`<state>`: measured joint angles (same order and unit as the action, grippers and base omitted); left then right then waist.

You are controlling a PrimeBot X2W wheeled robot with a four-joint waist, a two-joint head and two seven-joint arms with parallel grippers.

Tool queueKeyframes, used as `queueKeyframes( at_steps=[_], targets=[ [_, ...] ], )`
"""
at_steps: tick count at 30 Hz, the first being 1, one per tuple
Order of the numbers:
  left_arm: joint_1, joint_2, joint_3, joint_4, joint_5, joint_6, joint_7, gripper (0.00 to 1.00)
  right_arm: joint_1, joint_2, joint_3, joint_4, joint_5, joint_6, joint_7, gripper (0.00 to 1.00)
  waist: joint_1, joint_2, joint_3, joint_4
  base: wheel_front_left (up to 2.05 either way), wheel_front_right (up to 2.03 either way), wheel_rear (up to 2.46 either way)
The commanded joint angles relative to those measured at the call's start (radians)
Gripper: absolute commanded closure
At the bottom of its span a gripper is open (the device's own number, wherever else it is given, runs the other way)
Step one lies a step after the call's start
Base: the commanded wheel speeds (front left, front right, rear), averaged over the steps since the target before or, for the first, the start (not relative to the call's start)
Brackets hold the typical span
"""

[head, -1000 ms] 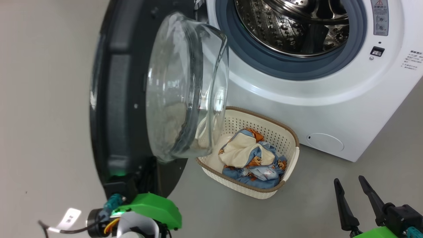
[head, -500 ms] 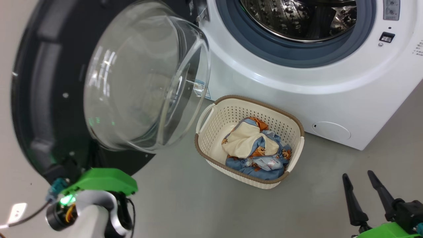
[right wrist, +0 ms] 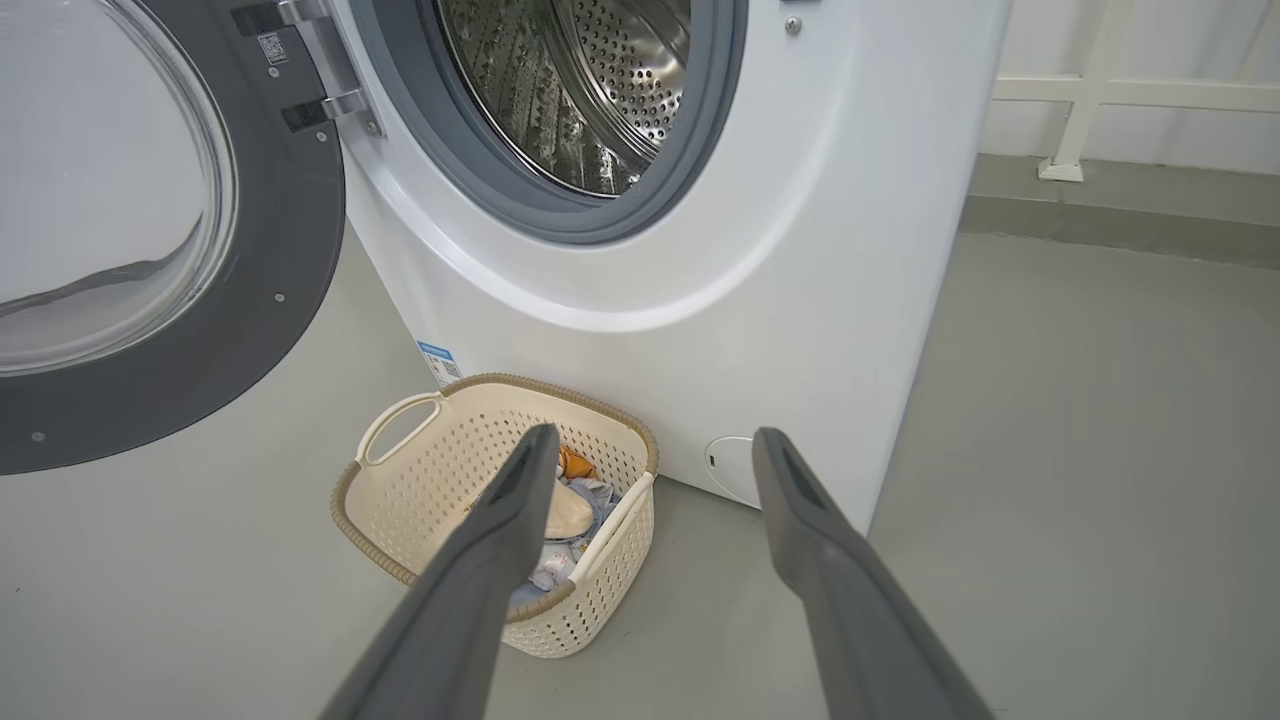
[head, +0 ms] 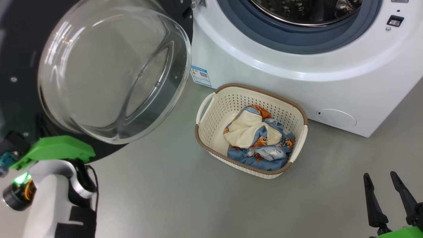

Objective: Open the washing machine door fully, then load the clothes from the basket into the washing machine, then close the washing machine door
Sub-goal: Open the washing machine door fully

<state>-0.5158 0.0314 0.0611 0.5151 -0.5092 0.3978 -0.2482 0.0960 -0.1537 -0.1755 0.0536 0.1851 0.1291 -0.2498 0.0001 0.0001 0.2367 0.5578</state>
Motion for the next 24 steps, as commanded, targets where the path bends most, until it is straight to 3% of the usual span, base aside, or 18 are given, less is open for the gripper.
queueKeyframes(
  at_steps=[1,12,24],
  targets=[
    [-0.05,0.052,0.065,0.006,0.026,-0.008,-0.013,1.0,0.004,-0.014,0.017,-0.031,-0.003,0.002,-0.012,0.0,-0.0001,-0.0001,0.008,-0.005,0.0,0.0,0.0],
    [-0.137,0.073,0.228,0.129,0.141,-0.054,-0.013,1.0,0.006,-0.006,0.015,-0.022,0.002,0.002,-0.012,0.0,-0.0001,-0.0001,0.024,-0.047,0.0,0.0,0.0],
    [-0.174,0.107,0.297,0.24,0.235,-0.091,-0.013,1.0,-0.01,0.015,0.025,0.006,0.007,0.002,-0.012,0.0,-0.0001,-0.0001,-0.02,-0.064,0.0,0.0,0.0]
  ],
)
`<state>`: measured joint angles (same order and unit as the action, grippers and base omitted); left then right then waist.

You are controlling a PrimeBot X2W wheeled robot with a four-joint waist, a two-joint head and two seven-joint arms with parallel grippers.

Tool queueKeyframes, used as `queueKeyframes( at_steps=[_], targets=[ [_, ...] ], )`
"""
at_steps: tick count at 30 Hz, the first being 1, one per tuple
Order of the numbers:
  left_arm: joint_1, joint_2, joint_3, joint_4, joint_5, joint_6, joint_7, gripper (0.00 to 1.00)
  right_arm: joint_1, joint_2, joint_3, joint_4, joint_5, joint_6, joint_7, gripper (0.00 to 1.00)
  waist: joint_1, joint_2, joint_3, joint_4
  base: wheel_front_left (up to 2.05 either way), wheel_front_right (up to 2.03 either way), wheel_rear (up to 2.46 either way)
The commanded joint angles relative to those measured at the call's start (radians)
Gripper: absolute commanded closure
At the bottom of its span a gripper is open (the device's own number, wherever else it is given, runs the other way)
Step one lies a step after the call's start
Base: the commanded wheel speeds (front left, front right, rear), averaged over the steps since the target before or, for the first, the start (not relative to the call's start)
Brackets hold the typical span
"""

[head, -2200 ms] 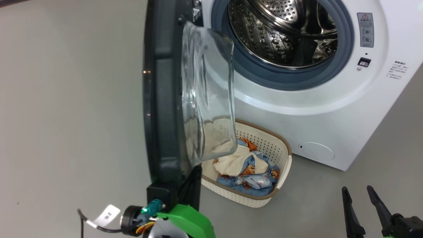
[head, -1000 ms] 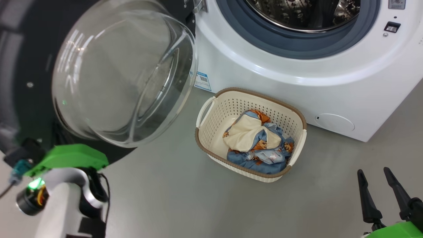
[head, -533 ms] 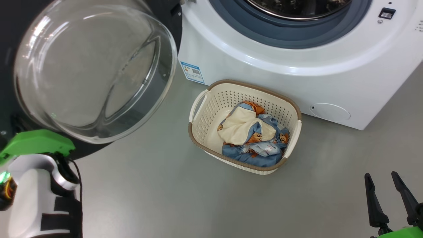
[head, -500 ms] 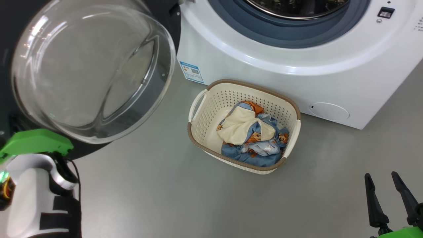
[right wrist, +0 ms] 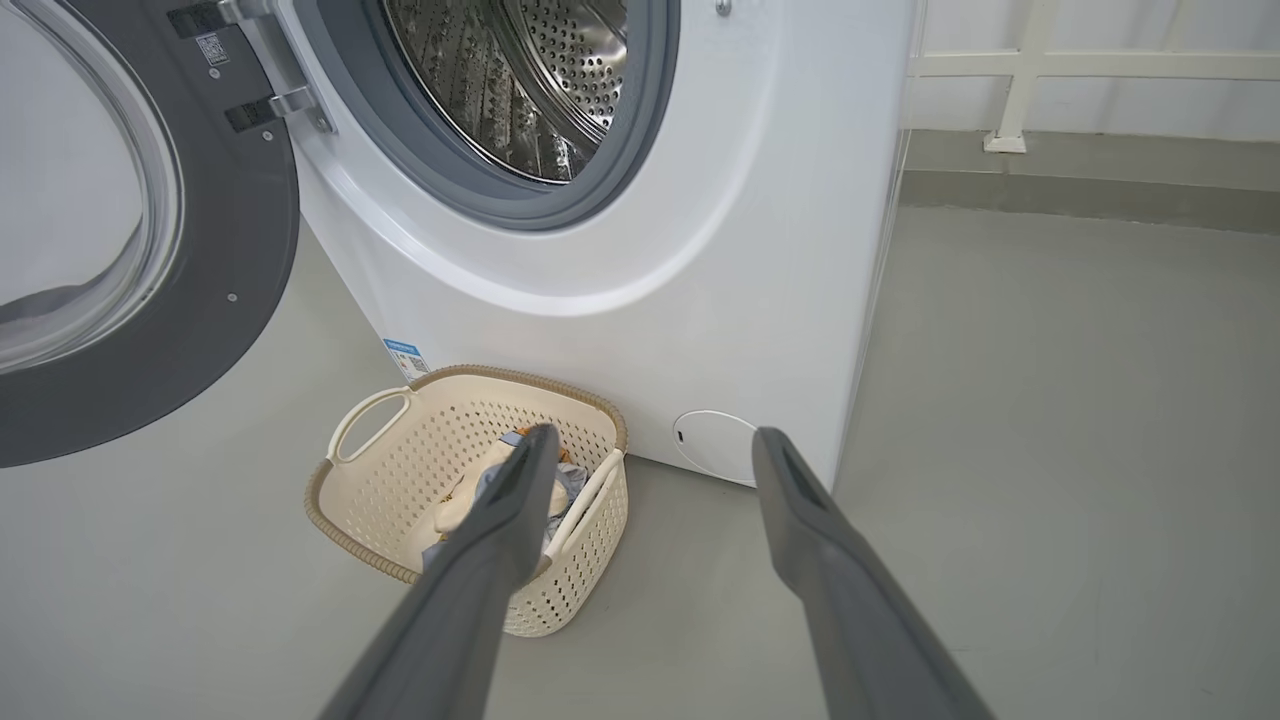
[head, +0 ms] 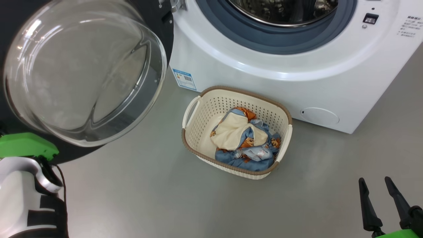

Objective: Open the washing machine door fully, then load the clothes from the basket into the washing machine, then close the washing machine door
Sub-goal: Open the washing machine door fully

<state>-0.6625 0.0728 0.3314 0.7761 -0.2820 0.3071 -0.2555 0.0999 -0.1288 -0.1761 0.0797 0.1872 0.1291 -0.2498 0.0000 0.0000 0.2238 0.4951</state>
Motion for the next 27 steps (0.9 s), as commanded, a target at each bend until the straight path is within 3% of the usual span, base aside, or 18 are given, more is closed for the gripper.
queueKeyframes(
  at_steps=[1,6,18,20,21,22,23,27],
  targets=[
    [-0.029,0.065,0.032,-0.018,0.014,-0.003,-0.006,1.0,-0.012,-0.006,0.025,-0.017,0.004,0.002,-0.012,0.0,0.0,0.0,-0.013,-0.001,0.0,0.0,0.0],
    [-0.02,0.057,0.06,-0.031,0.032,-0.028,-0.006,1.0,-0.011,0.015,0.032,-0.006,0.008,0.002,-0.012,0.0,0.0,0.0,-0.048,-0.002,0.0,0.0,0.0],
    [0.105,-0.01,0.101,-0.278,0.03,-0.116,-0.006,1.0,0.003,0.06,0.026,-0.005,0.011,0.002,-0.012,0.0,0.0,0.0,-0.135,-0.045,0.0,0.0,0.0],
    [0.132,-0.016,0.087,-0.334,0.02,-0.139,-0.006,0.67,0.002,0.063,0.025,-0.009,0.009,0.002,-0.012,0.0,0.0,0.0,-0.14,-0.062,0.0,0.0,0.0],
    [0.148,-0.018,0.074,-0.363,0.011,-0.154,-0.006,0.24,0.0,0.065,0.025,-0.011,0.008,0.002,-0.012,0.0,0.0,0.0,-0.142,-0.072,0.0,0.0,0.0],
    [0.165,-0.02,0.062,-0.397,0.003,-0.169,-0.006,0.04,-0.001,0.066,0.026,-0.013,0.006,0.002,-0.012,0.0,0.0,0.0,-0.144,-0.084,0.0,0.0,0.0],
    [0.184,-0.021,0.051,-0.431,-0.01,-0.181,-0.006,0.0,-0.003,0.067,0.028,-0.016,0.005,0.002,-0.012,0.0,0.0,0.0,-0.146,-0.097,0.0,0.0,0.0],
    [0.272,-0.022,-0.038,-0.529,-0.055,-0.206,-0.006,0.0,-0.009,0.07,0.036,-0.027,0.001,0.002,-0.012,0.0,0.0,0.0,-0.152,-0.151,0.0,0.0,0.0]
  ],
)
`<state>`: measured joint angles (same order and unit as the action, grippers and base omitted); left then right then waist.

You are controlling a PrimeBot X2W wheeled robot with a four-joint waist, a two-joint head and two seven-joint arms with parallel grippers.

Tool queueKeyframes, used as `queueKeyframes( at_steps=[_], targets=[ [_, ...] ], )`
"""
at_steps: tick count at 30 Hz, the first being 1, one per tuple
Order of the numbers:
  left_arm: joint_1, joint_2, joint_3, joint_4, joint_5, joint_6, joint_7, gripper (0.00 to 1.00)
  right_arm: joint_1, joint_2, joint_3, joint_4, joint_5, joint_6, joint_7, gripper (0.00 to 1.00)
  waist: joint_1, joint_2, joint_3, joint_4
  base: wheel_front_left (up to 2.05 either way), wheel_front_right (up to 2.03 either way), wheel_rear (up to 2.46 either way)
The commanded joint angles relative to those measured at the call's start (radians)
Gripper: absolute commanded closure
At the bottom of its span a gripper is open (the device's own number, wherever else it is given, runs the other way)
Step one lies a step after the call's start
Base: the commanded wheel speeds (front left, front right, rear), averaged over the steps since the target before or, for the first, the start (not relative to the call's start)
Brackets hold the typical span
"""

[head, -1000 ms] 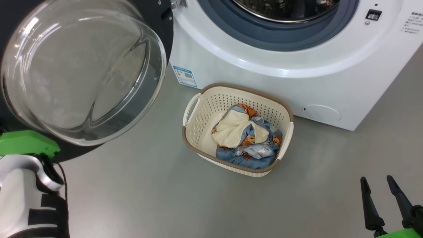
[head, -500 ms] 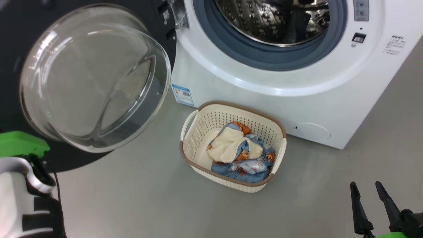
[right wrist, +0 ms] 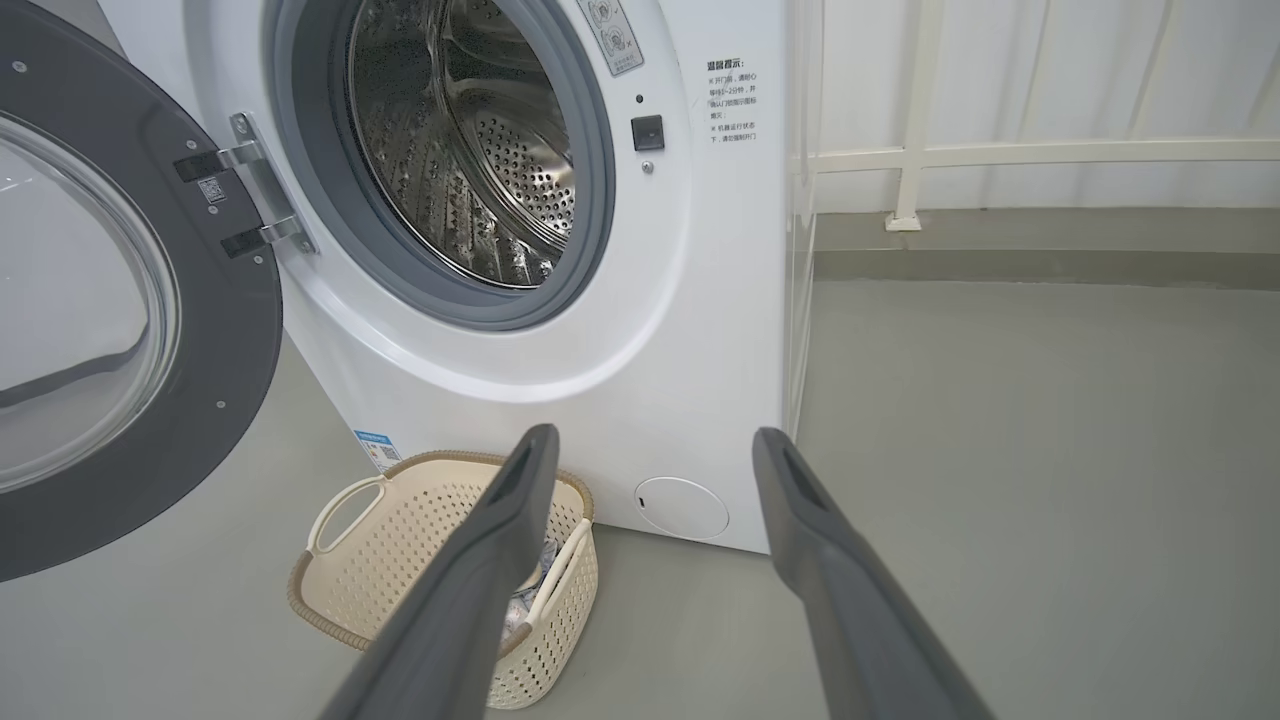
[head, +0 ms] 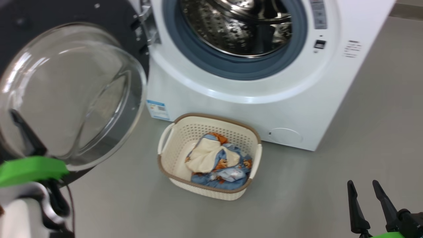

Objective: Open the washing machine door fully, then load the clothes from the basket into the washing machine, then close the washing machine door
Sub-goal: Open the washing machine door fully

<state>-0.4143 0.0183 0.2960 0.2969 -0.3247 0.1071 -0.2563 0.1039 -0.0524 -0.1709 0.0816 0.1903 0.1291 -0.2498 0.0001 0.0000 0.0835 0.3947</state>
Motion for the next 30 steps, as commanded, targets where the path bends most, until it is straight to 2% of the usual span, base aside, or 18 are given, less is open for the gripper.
queueKeyframes(
  at_steps=[1,7,16,26,30],
  targets=[
    [0.046,0.032,-0.024,-0.074,-0.022,-0.003,-0.005,0.0,-0.014,-0.006,0.033,-0.031,-0.004,0.002,-0.012,0.0,0.0,0.0,-0.013,-0.066,0.0,0.0,0.0],
    [0.175,0.032,-0.129,-0.179,-0.104,-0.019,-0.005,0.0,-0.017,-0.004,0.046,-0.053,-0.01,0.002,-0.012,0.0,0.0,0.0,-0.02,-0.155,0.0,0.0,0.0],
    [0.333,0.032,-0.198,-0.164,-0.06,-0.089,-0.005,0.0,-0.026,-0.004,0.082,-0.092,-0.023,0.002,-0.012,0.0,0.0,0.0,-0.028,-0.278,0.0,0.0,0.0],
    [0.466,0.032,-0.217,-0.213,0.008,-0.16,-0.005,0.0,-0.008,-0.003,0.108,-0.092,-0.031,0.002,-0.012,0.0,0.0,0.0,-0.052,-0.368,0.0,0.0,0.0],
    [0.51,0.032,-0.219,-0.224,0.045,-0.171,-0.005,0.0,-0.001,-0.003,0.106,-0.094,-0.033,0.002,-0.012,0.0,0.0,0.0,-0.06,-0.391,0.0,0.0,0.0]
  ],
)
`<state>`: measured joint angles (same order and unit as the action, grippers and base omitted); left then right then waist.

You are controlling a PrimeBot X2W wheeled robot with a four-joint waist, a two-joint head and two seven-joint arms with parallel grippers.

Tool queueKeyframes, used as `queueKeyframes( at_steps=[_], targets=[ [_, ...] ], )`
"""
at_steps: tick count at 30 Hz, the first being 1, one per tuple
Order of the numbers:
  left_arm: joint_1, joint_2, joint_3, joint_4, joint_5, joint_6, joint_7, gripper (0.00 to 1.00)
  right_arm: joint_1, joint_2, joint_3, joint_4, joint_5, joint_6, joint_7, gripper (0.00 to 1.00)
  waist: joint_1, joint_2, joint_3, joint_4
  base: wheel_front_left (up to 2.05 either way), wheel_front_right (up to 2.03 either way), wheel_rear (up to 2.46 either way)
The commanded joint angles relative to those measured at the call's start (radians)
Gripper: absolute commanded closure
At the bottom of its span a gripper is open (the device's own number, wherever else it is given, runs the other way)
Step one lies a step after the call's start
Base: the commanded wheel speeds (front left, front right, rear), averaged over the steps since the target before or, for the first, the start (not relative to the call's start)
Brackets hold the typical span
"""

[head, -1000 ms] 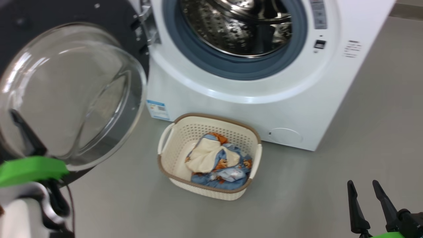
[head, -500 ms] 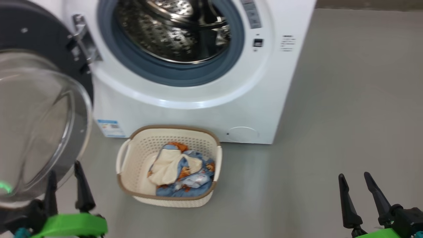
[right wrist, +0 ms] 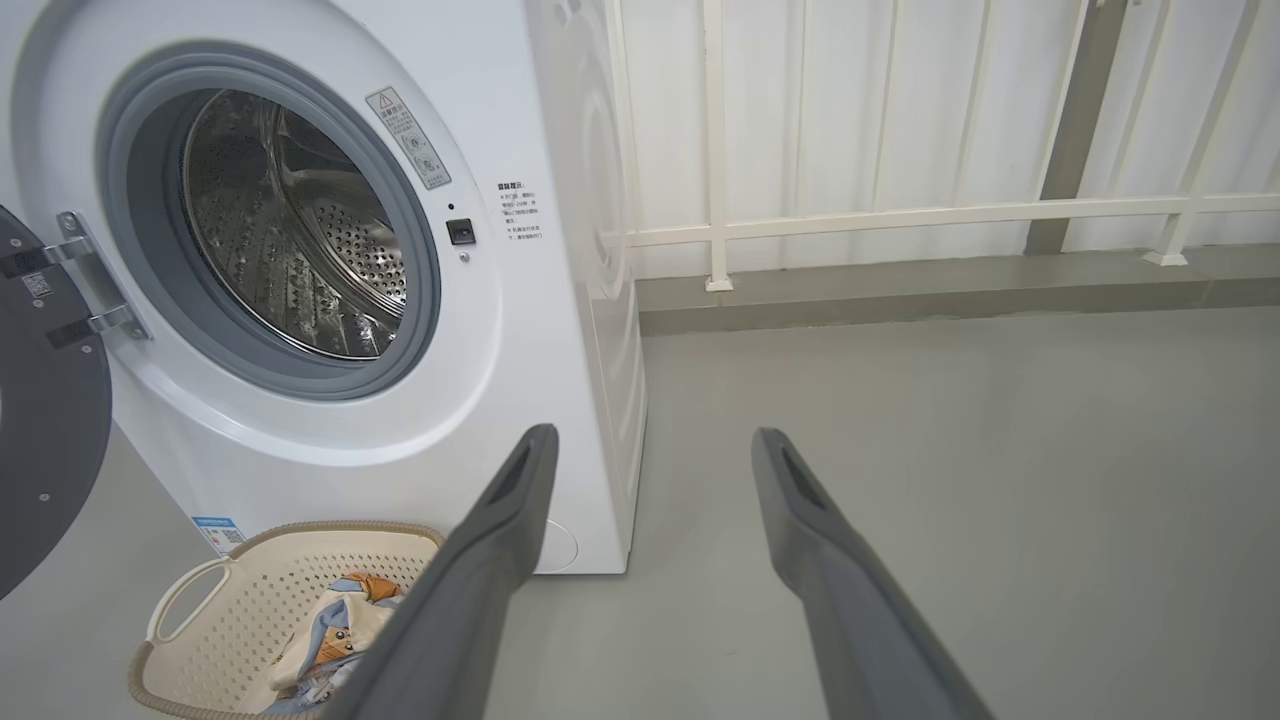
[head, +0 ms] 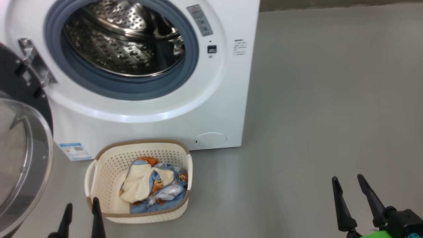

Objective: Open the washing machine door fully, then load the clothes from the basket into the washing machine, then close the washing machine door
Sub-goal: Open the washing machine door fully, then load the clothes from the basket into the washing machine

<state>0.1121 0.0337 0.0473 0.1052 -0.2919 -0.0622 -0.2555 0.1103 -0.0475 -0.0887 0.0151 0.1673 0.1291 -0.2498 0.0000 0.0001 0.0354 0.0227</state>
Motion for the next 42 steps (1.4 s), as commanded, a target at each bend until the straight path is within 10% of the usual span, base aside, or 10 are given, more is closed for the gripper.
queueKeyframes(
  at_steps=[1,42],
  targets=[
    [-0.01,0.017,0.027,-0.034,0.02,-0.001,-0.006,0.0,-0.004,-0.008,0.023,-0.029,-0.011,0.002,-0.012,0.0,0.0,-0.0001,-0.014,-0.021,0.0,0.0,0.0],
    [0.047,0.017,0.004,-0.072,0.084,0.047,-0.006,0.0,0.021,-0.006,0.01,-0.02,-0.015,0.002,-0.012,0.0,0.0,-0.0001,-0.031,0.016,0.1,-0.1,0.0]
  ],
)
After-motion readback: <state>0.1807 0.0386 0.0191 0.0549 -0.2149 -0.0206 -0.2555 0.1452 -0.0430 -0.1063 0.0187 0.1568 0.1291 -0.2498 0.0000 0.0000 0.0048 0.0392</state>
